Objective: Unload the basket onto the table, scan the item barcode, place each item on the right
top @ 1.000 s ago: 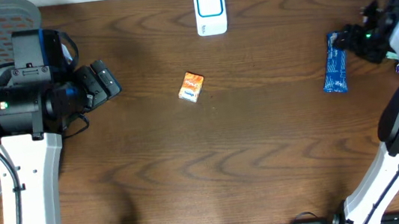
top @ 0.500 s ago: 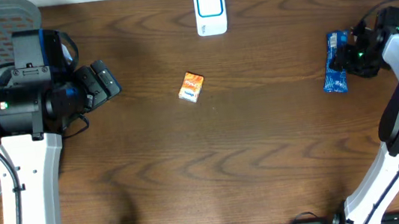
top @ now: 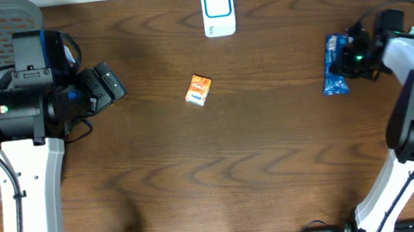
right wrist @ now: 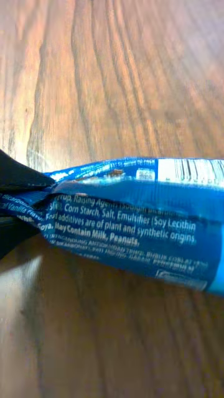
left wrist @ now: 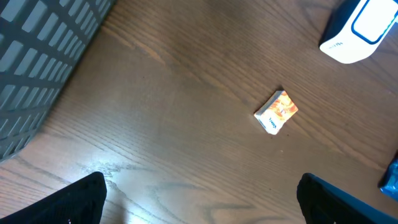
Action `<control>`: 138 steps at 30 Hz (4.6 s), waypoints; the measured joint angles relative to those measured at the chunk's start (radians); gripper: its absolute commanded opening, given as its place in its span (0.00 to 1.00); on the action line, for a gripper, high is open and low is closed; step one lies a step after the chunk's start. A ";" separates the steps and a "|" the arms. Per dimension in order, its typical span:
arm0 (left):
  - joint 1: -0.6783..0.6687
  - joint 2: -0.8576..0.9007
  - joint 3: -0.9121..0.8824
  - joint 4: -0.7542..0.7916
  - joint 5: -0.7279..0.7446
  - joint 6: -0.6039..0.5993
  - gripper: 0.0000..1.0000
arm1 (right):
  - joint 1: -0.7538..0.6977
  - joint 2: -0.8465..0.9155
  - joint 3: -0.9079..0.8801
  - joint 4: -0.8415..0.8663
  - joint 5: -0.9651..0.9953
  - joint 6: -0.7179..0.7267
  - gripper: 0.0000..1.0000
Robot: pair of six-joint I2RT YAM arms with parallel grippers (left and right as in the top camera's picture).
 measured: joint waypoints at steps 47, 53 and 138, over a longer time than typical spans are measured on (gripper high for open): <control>0.000 0.000 0.000 0.000 0.000 0.000 0.98 | 0.744 0.131 0.439 -0.383 0.856 0.169 0.66; 0.000 0.000 0.000 0.000 0.000 0.000 0.98 | 0.512 0.131 0.476 -0.433 0.459 0.131 0.70; 0.000 0.000 0.000 0.000 0.000 0.000 0.98 | 0.476 0.045 0.326 0.316 0.103 0.330 0.01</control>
